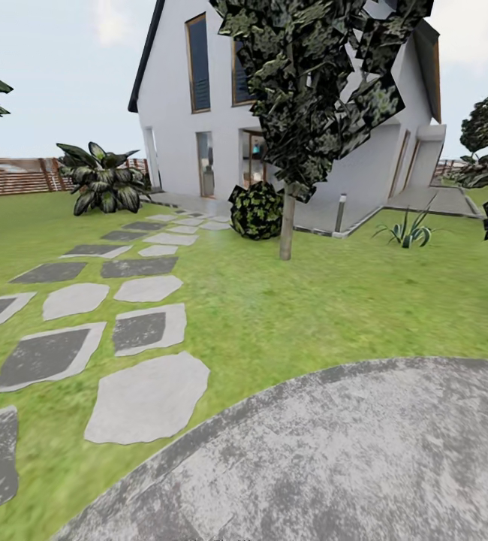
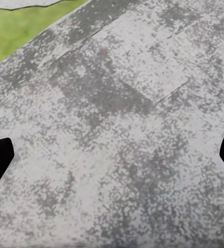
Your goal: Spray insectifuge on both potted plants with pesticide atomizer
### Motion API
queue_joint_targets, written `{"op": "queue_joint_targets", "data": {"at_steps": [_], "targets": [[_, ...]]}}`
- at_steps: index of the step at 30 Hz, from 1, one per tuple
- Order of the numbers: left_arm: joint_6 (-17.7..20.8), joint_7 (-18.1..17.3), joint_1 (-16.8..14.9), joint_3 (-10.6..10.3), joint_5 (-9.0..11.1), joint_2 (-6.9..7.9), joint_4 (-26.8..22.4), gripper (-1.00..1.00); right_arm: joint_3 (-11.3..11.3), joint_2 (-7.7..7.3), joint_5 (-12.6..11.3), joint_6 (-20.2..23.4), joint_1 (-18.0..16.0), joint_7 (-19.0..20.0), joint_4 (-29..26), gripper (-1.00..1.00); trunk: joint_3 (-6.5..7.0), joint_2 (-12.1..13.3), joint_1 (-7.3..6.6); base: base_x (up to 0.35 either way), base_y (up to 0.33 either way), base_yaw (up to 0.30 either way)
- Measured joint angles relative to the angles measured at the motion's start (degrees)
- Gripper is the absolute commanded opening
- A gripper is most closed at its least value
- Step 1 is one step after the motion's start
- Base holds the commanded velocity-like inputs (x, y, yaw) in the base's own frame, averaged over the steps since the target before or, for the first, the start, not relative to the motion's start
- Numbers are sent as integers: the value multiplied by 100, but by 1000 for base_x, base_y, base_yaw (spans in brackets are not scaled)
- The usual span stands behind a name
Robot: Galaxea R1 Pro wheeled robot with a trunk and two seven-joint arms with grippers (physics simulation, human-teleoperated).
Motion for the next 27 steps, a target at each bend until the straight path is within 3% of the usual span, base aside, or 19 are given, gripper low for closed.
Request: {"op": "queue_joint_targets", "data": {"at_steps": [27], "targets": [[9,-4,0,-6,-22,-26,0,100,0,0,-3,0,0,0,0,100,-159,0,0,0,2,224]]}}
